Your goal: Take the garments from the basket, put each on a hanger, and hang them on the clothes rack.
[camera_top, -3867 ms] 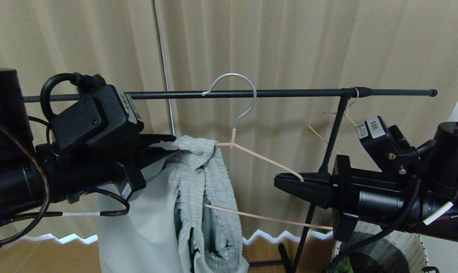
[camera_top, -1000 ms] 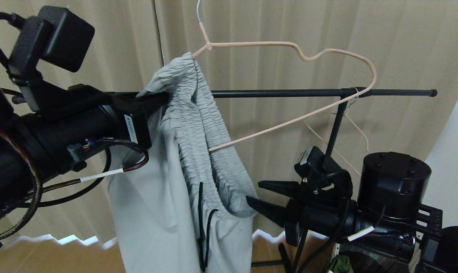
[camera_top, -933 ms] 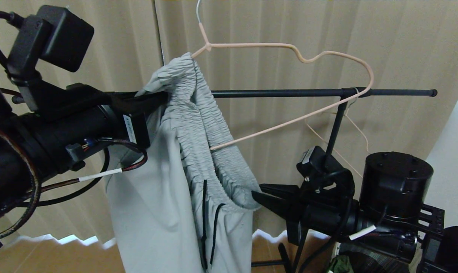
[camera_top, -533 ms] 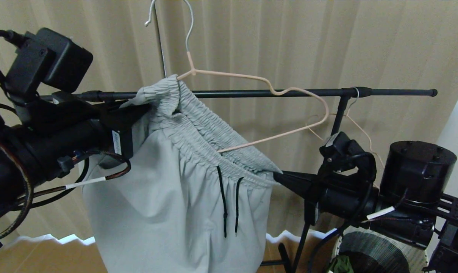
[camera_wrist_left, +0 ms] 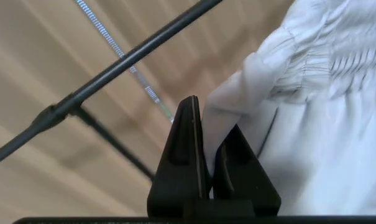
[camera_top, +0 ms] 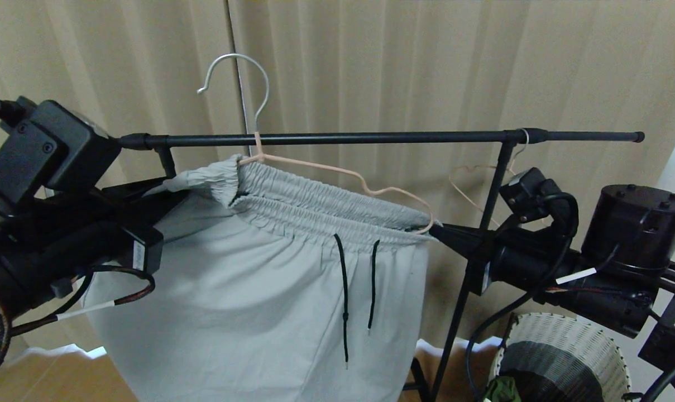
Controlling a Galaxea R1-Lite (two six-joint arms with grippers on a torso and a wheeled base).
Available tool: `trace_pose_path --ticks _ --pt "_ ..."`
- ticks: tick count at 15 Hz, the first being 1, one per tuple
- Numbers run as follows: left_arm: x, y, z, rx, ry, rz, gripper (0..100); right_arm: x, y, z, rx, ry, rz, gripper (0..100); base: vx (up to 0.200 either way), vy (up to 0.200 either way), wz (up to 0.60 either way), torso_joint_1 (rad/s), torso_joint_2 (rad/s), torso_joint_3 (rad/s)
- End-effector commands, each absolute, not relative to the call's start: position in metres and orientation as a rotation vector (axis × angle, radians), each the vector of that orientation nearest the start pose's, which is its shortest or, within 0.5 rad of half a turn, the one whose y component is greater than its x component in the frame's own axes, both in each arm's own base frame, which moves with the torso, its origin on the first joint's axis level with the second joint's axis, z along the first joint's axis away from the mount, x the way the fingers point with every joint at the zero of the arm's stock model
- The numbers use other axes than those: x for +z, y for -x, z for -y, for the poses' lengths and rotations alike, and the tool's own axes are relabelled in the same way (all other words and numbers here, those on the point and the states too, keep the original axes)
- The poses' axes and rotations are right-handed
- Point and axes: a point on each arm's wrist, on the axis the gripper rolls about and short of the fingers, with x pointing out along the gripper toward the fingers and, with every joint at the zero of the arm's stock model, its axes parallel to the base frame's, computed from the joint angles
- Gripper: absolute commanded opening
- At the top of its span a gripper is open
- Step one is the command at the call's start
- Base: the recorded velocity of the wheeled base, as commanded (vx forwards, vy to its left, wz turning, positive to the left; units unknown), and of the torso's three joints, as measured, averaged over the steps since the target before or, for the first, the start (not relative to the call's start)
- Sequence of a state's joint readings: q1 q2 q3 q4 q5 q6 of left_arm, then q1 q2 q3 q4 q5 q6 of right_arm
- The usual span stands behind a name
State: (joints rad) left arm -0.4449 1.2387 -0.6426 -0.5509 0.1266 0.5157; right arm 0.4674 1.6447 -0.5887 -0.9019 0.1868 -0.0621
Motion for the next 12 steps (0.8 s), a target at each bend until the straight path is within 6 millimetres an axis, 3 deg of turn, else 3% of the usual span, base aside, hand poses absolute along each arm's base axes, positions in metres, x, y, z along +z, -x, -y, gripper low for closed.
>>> trace_pose_path --ticks 1,8,12 --pt "0.239 -0.171 0.073 -0.297 -0.537 0.024 0 0.17 -0.248 -0.124 0.637 0.08 -0.13 0 0.0 0.0 0.0 0.0 0.0 0.0" --pt "0.212 -0.175 0.072 -0.312 -0.646 -0.067 0 0.183 -0.248 -0.126 0.648 0.119 -0.13 0 0.0 0.0 0.0 0.0 0.0 0.0" --pt "0.208 -0.189 0.077 -0.3 -0.659 -0.101 0 0.191 -0.226 -0.152 0.774 0.176 -0.16 0 0.0 0.0 0.0 0.0 0.0 0.0"
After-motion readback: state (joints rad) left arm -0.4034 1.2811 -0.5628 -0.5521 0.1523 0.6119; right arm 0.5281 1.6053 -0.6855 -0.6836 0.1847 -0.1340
